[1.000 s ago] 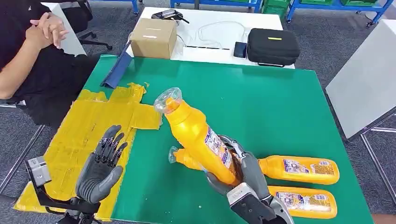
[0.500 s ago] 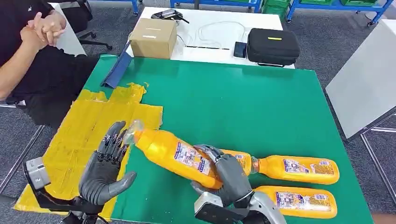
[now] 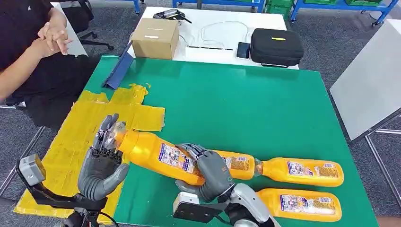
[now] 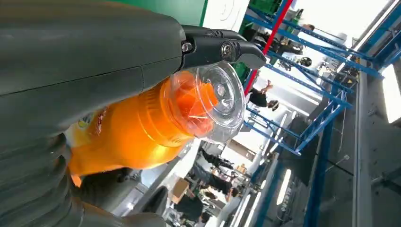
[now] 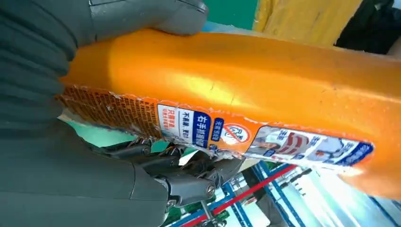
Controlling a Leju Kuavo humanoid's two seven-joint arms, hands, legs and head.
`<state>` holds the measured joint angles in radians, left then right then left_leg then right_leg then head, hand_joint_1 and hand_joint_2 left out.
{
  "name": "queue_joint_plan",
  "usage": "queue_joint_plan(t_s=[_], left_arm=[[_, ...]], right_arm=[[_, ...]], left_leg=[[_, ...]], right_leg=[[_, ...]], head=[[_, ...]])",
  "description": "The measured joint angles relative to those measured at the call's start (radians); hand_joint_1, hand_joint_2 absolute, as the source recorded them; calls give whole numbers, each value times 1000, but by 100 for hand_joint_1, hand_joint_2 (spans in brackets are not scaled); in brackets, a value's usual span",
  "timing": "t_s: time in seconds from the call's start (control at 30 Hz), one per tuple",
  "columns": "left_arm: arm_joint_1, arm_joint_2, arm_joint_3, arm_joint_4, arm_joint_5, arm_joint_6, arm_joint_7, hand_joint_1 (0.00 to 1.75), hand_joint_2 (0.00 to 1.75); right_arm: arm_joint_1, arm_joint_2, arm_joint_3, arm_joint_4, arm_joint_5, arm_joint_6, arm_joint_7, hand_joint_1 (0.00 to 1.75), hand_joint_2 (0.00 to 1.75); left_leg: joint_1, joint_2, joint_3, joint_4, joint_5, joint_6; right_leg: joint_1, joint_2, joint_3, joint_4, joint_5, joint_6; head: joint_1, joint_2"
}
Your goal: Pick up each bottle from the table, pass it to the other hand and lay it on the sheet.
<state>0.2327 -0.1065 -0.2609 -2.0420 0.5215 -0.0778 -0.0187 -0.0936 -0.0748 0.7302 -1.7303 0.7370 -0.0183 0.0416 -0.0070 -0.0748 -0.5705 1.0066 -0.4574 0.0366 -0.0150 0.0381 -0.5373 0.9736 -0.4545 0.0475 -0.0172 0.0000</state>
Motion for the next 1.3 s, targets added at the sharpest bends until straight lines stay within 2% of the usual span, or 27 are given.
queue_joint_plan(t_s=[0.53,0.57,0.6,0.63,0.67,0.93,1.1,1.3], left_arm=[[-10,12,-3,27,7,7,0,0,175],[-10,13,-3,29,7,7,0,19,175],[-10,13,-3,29,8,7,0,59,175],[-10,14,-3,30,8,6,1,147,175],[-10,15,-5,32,8,6,2,175,175],[-17,17,-19,44,25,2,20,175,175],[-21,17,-35,36,66,12,70,175,175],[-9,17,-45,33,73,14,76,175,175]], right_arm=[[-53,-8,49,84,-26,-40,6,175,175],[-54,-8,51,87,-26,-40,6,175,175],[-55,-8,53,89,-26,-42,6,175,175],[-56,-8,55,91,-27,-43,5,175,175],[-57,-8,60,92,-27,-45,4,175,175],[-78,-9,91,96,-17,-70,-18,175,175],[-119,-21,97,180,-78,-163,-191,175,175],[-132,-21,97,237,-69,-176,-231,175,175]], left_leg=[[0,0,0,0,0,0],[0,0,0,0,0,0],[0,0,0,0,0,0],[0,0,0,0,0,0],[0,0,0,0,0,0],[0,0,0,0,0,0],[0,0,0,0,0,0],[0,-1,0,0,0,0]], right_leg=[[0,0,0,0,0,0],[0,0,0,0,0,0],[0,0,0,0,0,0],[0,0,0,0,0,0],[0,0,0,0,0,0],[0,0,0,0,0,0],[0,0,0,0,0,0],[0,0,0,0,0,0]], head=[[0,0],[0,0],[0,0],[0,0],[0,0],[0,0],[0,0],[0,0]])
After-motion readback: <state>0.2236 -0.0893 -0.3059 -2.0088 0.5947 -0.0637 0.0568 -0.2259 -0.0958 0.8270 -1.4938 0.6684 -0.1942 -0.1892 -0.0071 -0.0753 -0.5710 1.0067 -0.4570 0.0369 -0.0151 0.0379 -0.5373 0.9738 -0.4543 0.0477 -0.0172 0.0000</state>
